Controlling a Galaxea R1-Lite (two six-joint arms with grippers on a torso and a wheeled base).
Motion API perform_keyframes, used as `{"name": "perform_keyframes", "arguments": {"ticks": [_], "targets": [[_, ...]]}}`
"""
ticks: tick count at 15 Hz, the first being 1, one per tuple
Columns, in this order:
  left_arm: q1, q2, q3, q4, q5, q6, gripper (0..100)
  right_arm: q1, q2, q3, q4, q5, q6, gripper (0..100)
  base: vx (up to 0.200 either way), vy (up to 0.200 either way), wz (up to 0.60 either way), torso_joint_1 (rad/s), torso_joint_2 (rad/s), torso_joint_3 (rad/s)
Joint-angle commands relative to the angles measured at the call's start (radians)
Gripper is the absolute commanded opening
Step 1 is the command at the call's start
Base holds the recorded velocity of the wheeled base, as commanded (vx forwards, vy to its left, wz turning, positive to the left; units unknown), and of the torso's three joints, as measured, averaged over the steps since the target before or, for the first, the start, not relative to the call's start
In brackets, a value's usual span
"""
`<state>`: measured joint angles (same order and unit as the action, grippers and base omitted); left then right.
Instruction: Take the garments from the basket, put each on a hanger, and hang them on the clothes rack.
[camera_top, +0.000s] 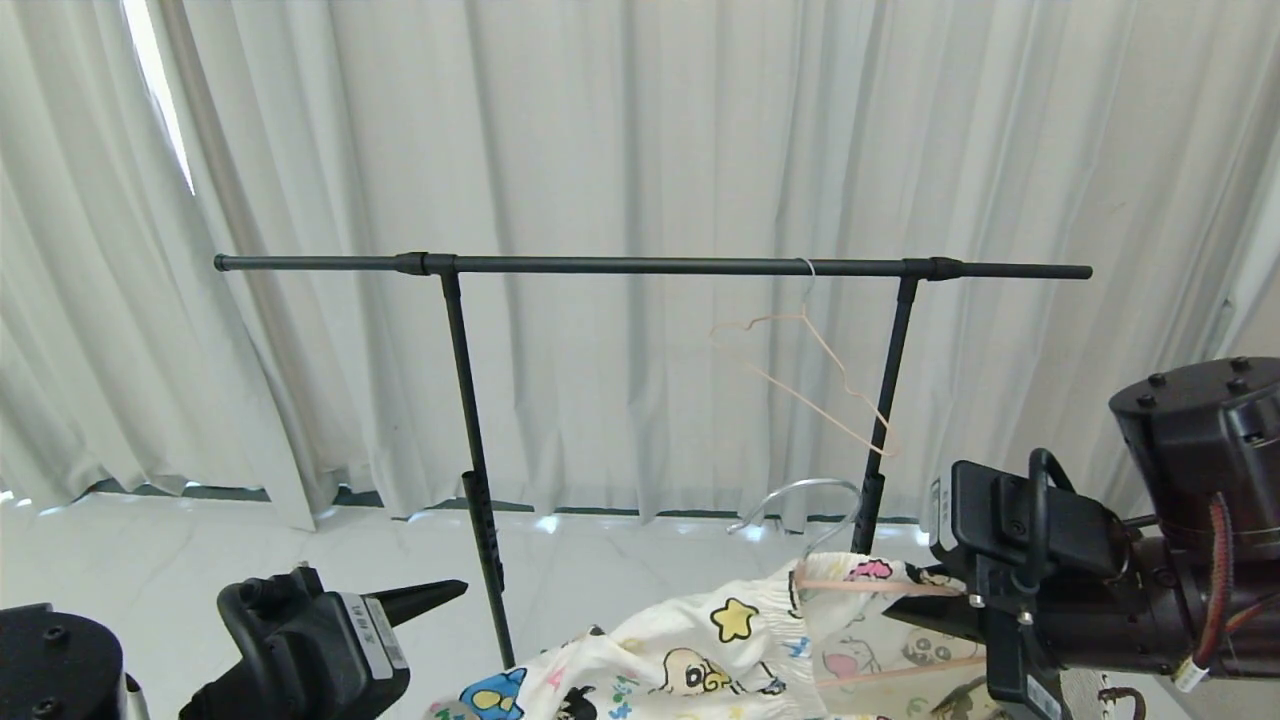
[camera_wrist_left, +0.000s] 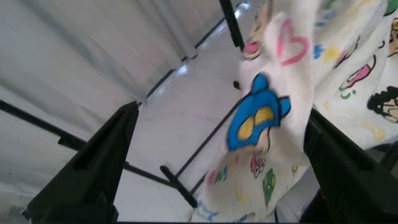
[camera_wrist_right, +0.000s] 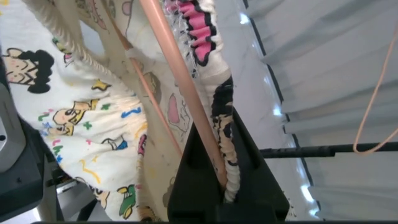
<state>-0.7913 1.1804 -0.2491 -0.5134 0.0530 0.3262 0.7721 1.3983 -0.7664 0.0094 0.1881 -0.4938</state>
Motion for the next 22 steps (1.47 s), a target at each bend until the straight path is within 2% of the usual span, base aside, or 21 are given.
{"name": "perform_keyframes", "arguments": {"ticks": [1, 4, 6, 8, 13, 18, 19, 22], "targets": [[0.027, -0.018, 0.008, 0.0, 0.001, -0.001, 100, -0.016, -0.025, 0.007, 0.0, 0.001, -0.002, 0, 0.0, 0.0, 0.0, 0.0, 0.0, 0.0], [0.058, -0.004, 0.034, 0.0, -0.016, -0.009, 100, -0.04, -0.033, 0.006, 0.0, -0.001, -0.002, 0, 0.0, 0.0, 0.0, 0.0, 0.0, 0.0], [0.056, -0.035, -0.018, -0.002, -0.111, -0.047, 100, -0.05, -0.039, 0.007, 0.001, -0.001, -0.002, 0, 0.0, 0.0, 0.0, 0.0, 0.0, 0.0], [0.061, -0.058, -0.015, 0.0, -0.159, -0.055, 100, -0.053, -0.041, 0.007, 0.003, -0.001, -0.002, 0, 0.0, 0.0, 0.0, 0.0, 0.0, 0.0], [0.168, -0.073, 0.108, 0.0, -0.162, -0.053, 100, -0.066, -0.05, 0.006, 0.001, 0.001, -0.002, 0, 0.0, 0.0, 0.0, 0.0, 0.0, 0.0], [0.179, 0.061, 0.062, -0.002, -0.163, -0.055, 100, -0.062, -0.076, -0.001, 0.0, 0.053, -0.048, 0, 0.0, 0.0, 0.0, 0.0, 0.0, 0.0], [0.182, 0.073, 0.056, -0.002, -0.163, -0.055, 0, -0.06, -0.081, -0.001, 0.0, 0.053, -0.049, 0, 0.0, 0.0, 0.0, 0.0, 0.0, 0.0], [0.222, 0.077, 0.059, -0.002, -0.16, -0.052, 0, -0.079, -0.088, 0.001, 0.0, 0.053, -0.043, 0, 0.0, 0.0, 0.0, 0.0, 0.0, 0.0]]}}
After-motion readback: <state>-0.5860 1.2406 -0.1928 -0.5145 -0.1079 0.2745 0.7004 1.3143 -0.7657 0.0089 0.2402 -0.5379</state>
